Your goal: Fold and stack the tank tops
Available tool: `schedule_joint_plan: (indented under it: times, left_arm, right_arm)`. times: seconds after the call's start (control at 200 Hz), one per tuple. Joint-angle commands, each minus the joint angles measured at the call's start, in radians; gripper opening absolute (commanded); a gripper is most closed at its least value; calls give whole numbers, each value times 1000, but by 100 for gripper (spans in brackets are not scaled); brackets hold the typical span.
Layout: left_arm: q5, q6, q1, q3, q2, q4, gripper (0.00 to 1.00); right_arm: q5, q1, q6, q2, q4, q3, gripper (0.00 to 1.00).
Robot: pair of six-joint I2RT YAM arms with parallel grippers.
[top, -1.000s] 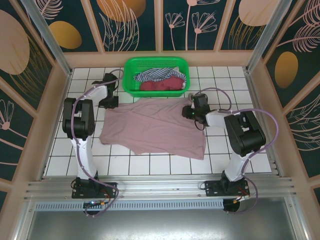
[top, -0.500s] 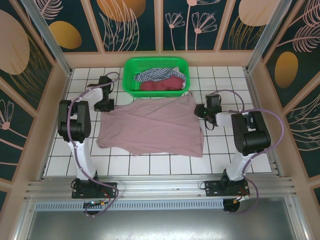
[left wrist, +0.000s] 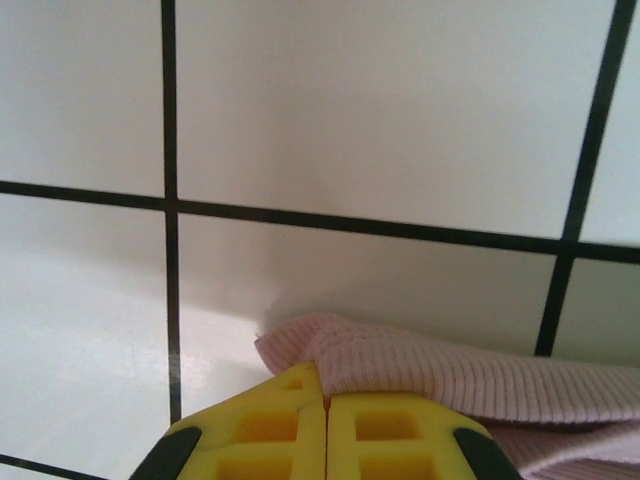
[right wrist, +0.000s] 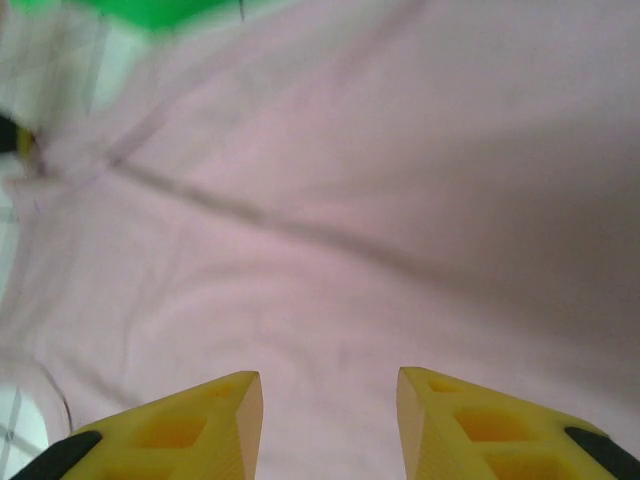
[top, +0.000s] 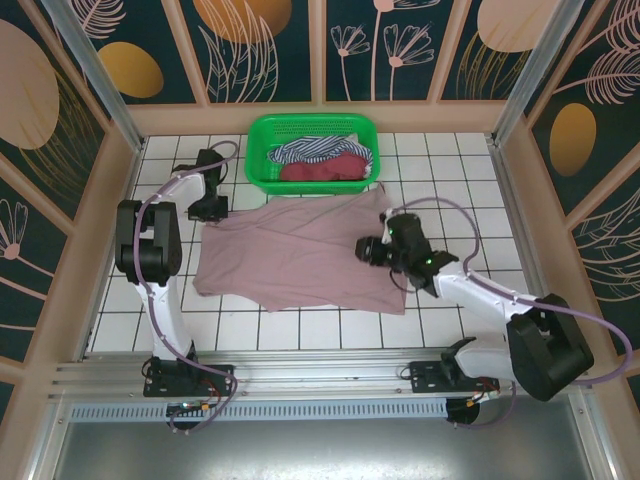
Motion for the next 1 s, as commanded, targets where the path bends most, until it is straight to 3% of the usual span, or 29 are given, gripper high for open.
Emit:
schedule_joint_plan:
  times: [0.0, 0.475, 0.816, 0.916, 0.996]
  left_arm:
    - [-4, -1, 10, 30, -2, -43, 7]
    - [-5, -16, 12, -47, -77, -52, 7]
    - [23, -46, 13, -214, -221, -79, 7]
    - [-2, -34, 13, -215, -225, -76, 7]
    - [1, -31, 13, -153, -188, -79, 8]
  right_arm:
    - [23, 30, 97, 0, -86, -83, 41]
    - [59, 139, 285, -131, -365, -256, 40]
    - [141, 254, 478, -209, -607, -187, 39]
    - [219, 221, 437, -254, -716, -113, 40]
    - [241, 143, 325, -287, -676, -59, 42]
